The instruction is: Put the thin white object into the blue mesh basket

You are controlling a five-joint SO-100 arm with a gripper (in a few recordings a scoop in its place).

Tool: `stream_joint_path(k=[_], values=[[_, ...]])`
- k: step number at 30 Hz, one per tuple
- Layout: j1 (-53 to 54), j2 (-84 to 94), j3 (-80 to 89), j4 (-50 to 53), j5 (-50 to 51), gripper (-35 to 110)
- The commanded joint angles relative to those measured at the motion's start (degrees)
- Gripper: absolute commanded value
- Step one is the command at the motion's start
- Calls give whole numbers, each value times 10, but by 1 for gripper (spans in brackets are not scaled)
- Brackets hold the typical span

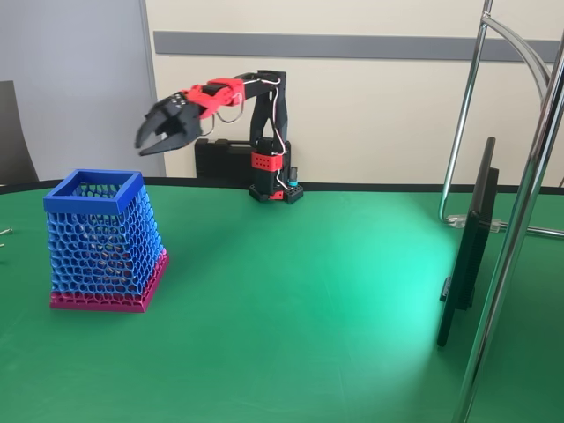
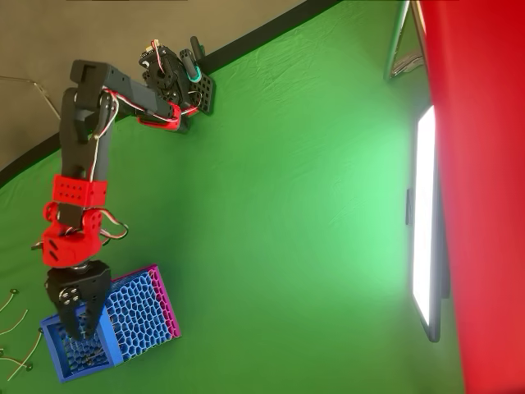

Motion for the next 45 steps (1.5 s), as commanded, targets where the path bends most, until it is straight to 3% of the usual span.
stream_joint_path(k=[1,8,16,32,45], values=[[-50,88,71,-4,-79,7],[-148,236,278,1,-215,0],[-217,408,468,41,-281,0],[-272,712,700,220,-275,0],[-277,890,749,354,-246,0]])
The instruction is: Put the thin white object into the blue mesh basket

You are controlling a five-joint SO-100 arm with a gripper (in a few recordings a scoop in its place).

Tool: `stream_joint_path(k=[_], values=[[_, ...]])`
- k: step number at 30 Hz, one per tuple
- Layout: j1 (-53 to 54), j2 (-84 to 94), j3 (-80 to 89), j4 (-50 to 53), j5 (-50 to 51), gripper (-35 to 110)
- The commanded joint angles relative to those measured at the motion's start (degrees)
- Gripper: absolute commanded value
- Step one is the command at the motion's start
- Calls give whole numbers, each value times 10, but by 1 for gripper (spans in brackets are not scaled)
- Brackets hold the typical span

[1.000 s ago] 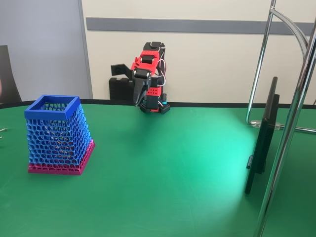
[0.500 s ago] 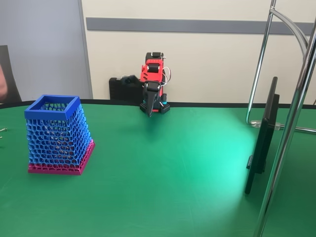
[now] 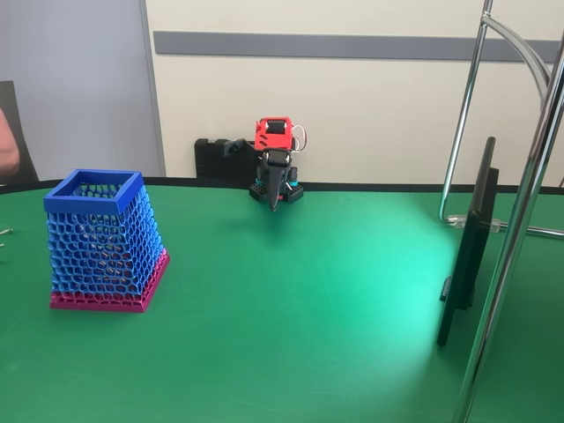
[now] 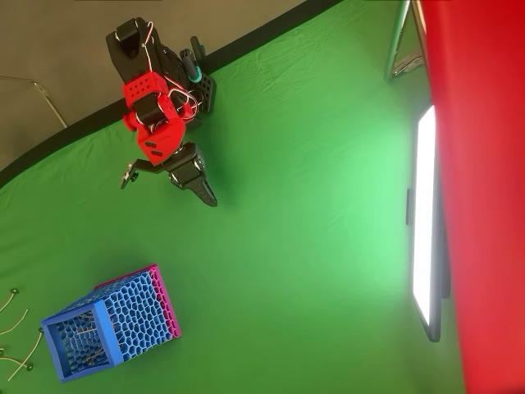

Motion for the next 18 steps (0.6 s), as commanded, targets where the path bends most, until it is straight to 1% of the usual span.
stream_joint_path(k=[1,18], values=[[4,11,4,7,13,0],[11,12,4,9,28,1]])
